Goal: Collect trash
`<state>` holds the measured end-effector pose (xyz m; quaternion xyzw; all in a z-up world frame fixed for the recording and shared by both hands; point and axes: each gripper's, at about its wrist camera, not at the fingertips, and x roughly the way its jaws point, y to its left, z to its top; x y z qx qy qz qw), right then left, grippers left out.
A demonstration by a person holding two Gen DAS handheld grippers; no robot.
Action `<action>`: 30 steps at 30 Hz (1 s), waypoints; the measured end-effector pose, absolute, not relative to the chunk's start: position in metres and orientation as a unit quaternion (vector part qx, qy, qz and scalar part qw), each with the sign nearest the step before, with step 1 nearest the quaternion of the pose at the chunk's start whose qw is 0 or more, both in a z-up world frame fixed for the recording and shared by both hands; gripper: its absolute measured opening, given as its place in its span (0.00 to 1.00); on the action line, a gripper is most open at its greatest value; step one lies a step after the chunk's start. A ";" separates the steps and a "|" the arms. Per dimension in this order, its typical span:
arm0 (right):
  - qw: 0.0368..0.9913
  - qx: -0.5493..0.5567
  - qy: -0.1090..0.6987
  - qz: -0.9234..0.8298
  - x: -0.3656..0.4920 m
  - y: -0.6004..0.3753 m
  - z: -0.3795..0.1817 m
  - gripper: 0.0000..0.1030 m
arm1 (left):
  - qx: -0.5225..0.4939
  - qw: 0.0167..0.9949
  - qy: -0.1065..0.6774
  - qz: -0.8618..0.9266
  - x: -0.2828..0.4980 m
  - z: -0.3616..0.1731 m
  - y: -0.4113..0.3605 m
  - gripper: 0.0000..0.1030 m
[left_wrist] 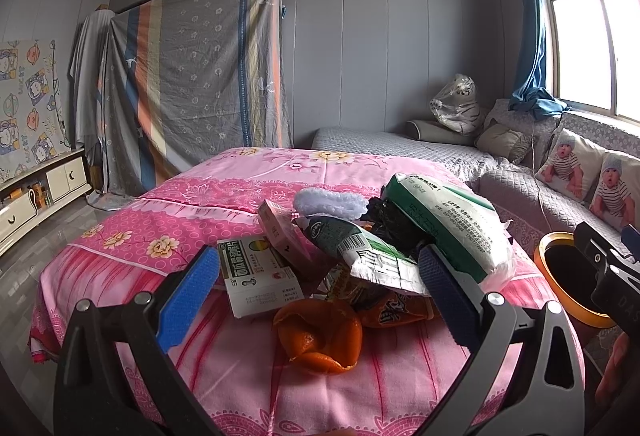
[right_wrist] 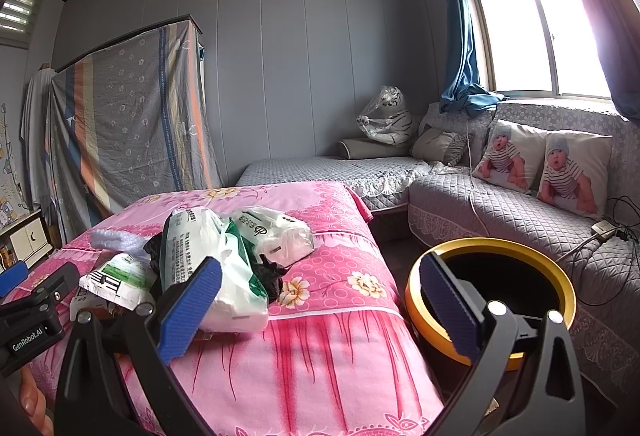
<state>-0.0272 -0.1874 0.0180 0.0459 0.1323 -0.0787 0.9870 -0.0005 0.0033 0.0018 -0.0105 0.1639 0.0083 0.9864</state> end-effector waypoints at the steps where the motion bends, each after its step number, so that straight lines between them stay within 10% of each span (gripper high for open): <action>1: 0.987 0.046 0.132 -0.079 -0.027 -0.187 0.018 0.93 | -0.011 0.986 0.164 0.008 -0.001 0.002 0.003 0.93; 30: 0.987 0.046 0.133 -0.079 -0.027 -0.188 0.018 0.93 | -0.010 0.986 0.165 0.009 0.000 0.000 0.002 0.93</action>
